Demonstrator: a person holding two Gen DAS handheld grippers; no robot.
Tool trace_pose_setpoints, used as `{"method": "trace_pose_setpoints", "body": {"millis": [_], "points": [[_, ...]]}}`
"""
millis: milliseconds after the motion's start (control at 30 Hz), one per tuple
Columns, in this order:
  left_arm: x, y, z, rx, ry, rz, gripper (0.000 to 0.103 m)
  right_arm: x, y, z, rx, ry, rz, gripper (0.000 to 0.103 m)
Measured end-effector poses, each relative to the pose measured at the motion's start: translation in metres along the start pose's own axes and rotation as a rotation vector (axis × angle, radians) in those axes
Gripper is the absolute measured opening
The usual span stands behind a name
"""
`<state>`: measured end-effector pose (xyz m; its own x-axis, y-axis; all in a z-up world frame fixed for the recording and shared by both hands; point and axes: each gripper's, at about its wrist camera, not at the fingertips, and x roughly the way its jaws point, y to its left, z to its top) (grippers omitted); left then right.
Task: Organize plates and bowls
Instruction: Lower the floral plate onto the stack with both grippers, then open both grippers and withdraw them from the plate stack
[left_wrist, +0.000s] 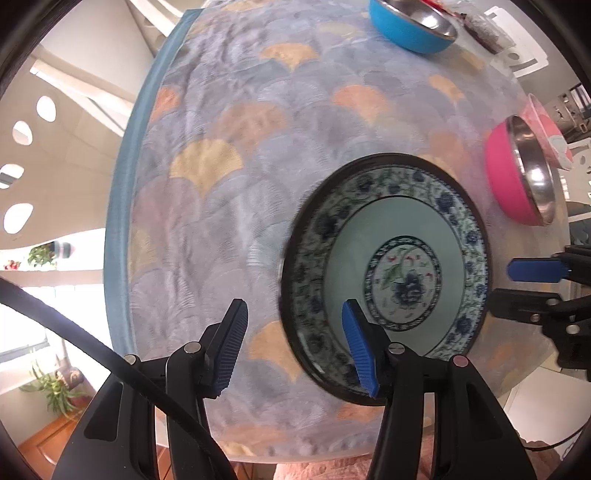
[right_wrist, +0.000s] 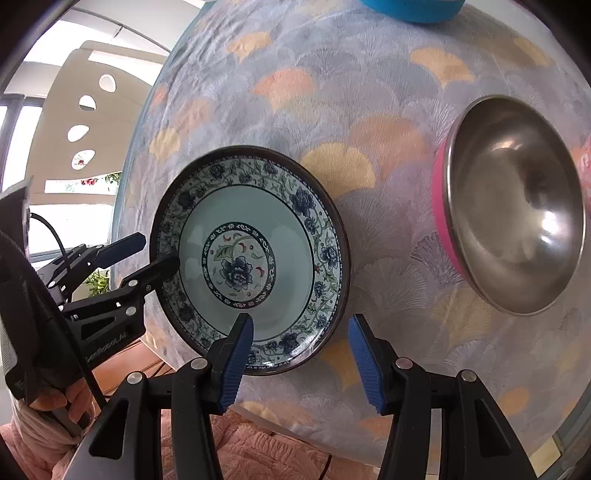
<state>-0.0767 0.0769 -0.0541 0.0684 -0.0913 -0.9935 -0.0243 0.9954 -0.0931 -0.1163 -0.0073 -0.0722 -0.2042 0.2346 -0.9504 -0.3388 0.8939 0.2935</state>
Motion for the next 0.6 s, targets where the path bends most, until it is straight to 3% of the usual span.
{"method": "trace_pose_setpoints", "body": {"millis": [200,367,600], "points": [[-0.011,0.024,0.004,-0.038,-0.011,-0.009,0.051,-0.016,-0.001,-0.004,0.003,-0.04,0.013,0.052],[-0.031,0.033,0.022,-0.038,-0.042,-0.017,0.051,-0.053,-0.013,-0.01,0.035,-0.125,0.039,0.052],[-0.065,-0.002,0.052,0.011,-0.08,-0.032,0.054,-0.116,-0.054,-0.022,0.094,-0.263,0.007,0.052]]}}
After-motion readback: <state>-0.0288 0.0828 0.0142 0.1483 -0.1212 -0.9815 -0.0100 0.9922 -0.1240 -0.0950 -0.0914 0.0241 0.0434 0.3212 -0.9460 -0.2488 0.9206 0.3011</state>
